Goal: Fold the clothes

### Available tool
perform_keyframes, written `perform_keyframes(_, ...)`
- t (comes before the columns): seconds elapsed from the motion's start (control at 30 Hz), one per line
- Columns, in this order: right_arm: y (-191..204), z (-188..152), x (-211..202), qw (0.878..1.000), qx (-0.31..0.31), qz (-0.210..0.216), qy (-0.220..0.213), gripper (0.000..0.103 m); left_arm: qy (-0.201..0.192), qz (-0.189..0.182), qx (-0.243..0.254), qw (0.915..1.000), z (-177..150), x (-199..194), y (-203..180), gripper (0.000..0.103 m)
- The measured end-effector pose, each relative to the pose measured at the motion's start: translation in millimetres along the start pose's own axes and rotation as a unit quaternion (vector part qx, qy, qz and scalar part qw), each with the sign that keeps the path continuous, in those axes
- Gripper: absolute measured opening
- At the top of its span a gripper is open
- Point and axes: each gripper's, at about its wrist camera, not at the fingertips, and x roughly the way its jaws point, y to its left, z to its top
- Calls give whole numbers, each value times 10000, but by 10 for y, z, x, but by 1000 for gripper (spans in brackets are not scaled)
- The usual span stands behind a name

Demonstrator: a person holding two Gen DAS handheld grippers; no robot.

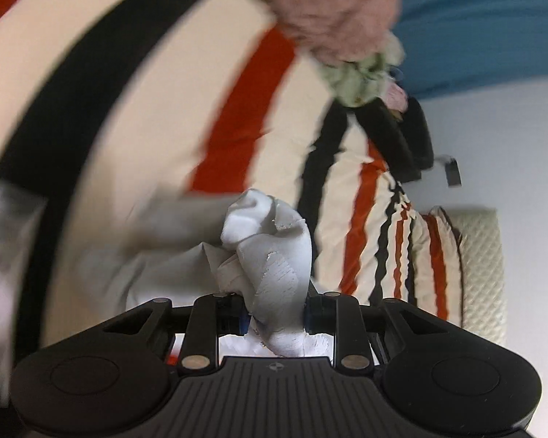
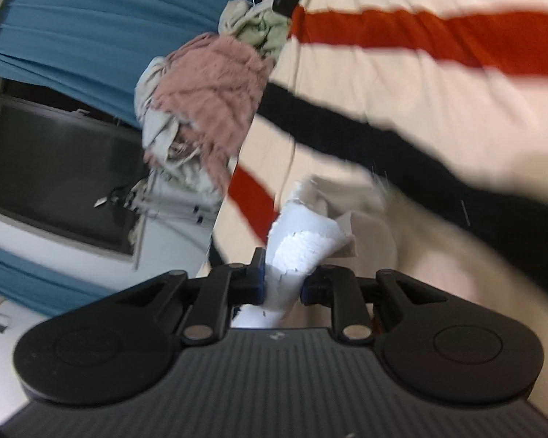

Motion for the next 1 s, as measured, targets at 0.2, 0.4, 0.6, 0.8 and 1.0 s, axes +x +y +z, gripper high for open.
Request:
perform_keyframes(0.2,557,935,537,9939,-496,286,-948,20,-452,-309,830,9950,664,836,-775,28)
perform_keyframes(0.4,423,1255,879,9793,-820,621,-1744,20,-1031,-698,1719,9772,937,1543,-1109,32)
perform_keyframes(0.6,-502,902,1429,9914,-932,-464,-792,21,-855,-66,2399,9670,573,1920,-584,29)
perform_keyframes(0.8,-694,565,1301,9901,-1078,-835,-329,23,-803,418,3021,9490,192,1958,-310,39)
perform_keyframes(1.0,-262,433,855,9815,-1407,-1290,-116,23,-930,454,3431,9336,-158,1208,-566,49)
